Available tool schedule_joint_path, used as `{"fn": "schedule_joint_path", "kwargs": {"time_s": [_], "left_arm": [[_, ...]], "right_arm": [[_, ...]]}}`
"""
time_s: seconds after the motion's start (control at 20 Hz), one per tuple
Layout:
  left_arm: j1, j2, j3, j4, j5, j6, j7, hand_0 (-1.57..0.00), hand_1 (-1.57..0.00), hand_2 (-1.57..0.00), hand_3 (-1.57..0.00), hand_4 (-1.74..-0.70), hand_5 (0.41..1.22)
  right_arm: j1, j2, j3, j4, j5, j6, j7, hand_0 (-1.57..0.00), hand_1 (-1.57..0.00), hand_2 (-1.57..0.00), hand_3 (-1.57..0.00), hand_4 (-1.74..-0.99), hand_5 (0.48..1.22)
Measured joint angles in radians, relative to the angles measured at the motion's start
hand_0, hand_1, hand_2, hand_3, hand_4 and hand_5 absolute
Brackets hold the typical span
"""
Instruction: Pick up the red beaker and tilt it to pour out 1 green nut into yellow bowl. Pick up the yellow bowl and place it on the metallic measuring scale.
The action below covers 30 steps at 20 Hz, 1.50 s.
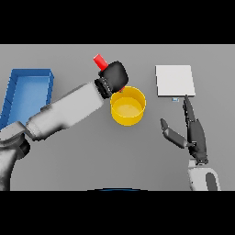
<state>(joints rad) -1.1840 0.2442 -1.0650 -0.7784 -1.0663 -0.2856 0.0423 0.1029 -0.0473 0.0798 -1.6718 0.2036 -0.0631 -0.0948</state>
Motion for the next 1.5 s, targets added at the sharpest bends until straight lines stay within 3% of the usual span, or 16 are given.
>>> {"fn": "schedule_joint_path", "kwargs": {"time_s": [0.1,0.3,0.4,0.55,0.75,0.85,0.9,0.95,1.05,1.15,1.3,1.4,1.5], "left_arm": [[-0.029,-0.002,-0.025,0.029,-0.015,0.022,-0.028,-1.57,-1.57,-1.57,-1.56,-1.74,1.221],[-0.091,-0.023,-0.092,0.072,-0.050,-0.026,-0.058,-1.57,-1.57,-1.57,-1.57,-1.73,1.221],[-0.112,-0.038,-0.130,0.087,-0.069,-0.028,-0.075,-1.57,-1.57,-1.57,-1.57,-1.73,1.221],[-0.137,-0.051,-0.183,0.116,-0.099,-0.013,-0.096,-1.57,-1.57,-1.57,-1.57,-1.73,1.221],[-0.182,-0.043,-0.222,0.120,-0.110,0.000,-0.139,-1.57,-1.57,-1.57,-1.57,-1.73,1.221],[-0.239,-0.018,-0.200,0.122,-0.085,-0.007,-0.170,-1.57,-1.57,-1.57,-1.57,-1.73,1.221],[-0.261,-0.007,-0.188,0.137,-0.079,0.018,-0.167,-1.57,-1.57,-1.57,-1.49,-1.73,1.221],[-0.296,0.010,-0.168,0.150,-0.065,0.029,-0.174,-1.57,-1.57,-1.40,-1.51,-1.68,1.221],[-0.353,0.029,-0.128,0.193,-0.037,0.054,-0.171,-1.57,-1.57,-1.46,-1.04,-1.70,1.221],[-0.409,0.054,-0.088,0.242,0.001,0.077,-0.188,-1.57,-1.57,-1.50,-1.23,-1.70,1.221],[-0.463,0.071,0.008,0.351,0.087,0.079,-0.126,-1.57,-1.57,-1.53,-1.40,-1.72,1.221],[-0.474,0.106,0.107,0.435,0.187,0.088,-0.091,-1.57,-1.57,-1.55,-1.38,-1.73,1.221],[-0.462,0.144,0.222,0.500,0.309,0.104,-0.007,-1.57,-1.57,-1.56,-1.36,-1.73,1.221]], "right_arm": [[-0.012,-0.004,-0.004,-0.003,0.011,-0.013,0.025,0.00,0.00,0.00,0.00,-1.270,0.588],[0.010,0.002,0.012,-0.003,0.047,-0.032,0.007,0.00,0.00,0.00,0.00,-1.225,0.583],[-0.010,0.003,0.005,0.010,0.039,-0.031,0.022,0.00,0.00,0.00,0.00,-1.214,0.589],[-0.012,-0.005,0.003,0.015,0.036,-0.024,-0.003,0.00,0.00,0.00,0.00,-1.210,0.592],[0.000,-0.001,0.012,0.006,0.060,-0.041,-0.021,0.00,0.00,0.00,0.00,-1.206,0.592],[0.001,0.003,0.017,-0.007,0.059,-0.038,-0.004,0.00,0.00,0.00,0.00,-1.209,0.592],[-0.001,0.006,0.020,-0.005,0.062,-0.039,-0.005,0.00,0.00,0.00,0.00,-1.203,0.592],[-0.009,0.004,0.022,-0.003,0.066,-0.039,0.000,0.00,0.00,0.00,0.00,-1.201,0.592],[-0.011,0.003,0.017,0.001,0.068,-0.046,-0.006,0.00,0.00,0.00,0.00,-1.186,0.596],[-0.017,0.008,0.014,0.005,0.044,-0.032,-0.001,0.00,0.00,0.00,0.00,-1.181,0.593],[-0.024,0.011,0.006,0.012,0.009,-0.011,-0.004,0.00,0.00,0.00,0.00,-1.193,0.597],[-0.023,0.007,0.005,0.016,0.004,-0.005,-0.023,0.00,0.00,0.00,0.00,-1.199,0.594],[-0.025,-0.002,-0.002,0.015,-0.007,0.002,-0.014,0.00,0.00,0.00,0.00,-1.222,0.592]]}}
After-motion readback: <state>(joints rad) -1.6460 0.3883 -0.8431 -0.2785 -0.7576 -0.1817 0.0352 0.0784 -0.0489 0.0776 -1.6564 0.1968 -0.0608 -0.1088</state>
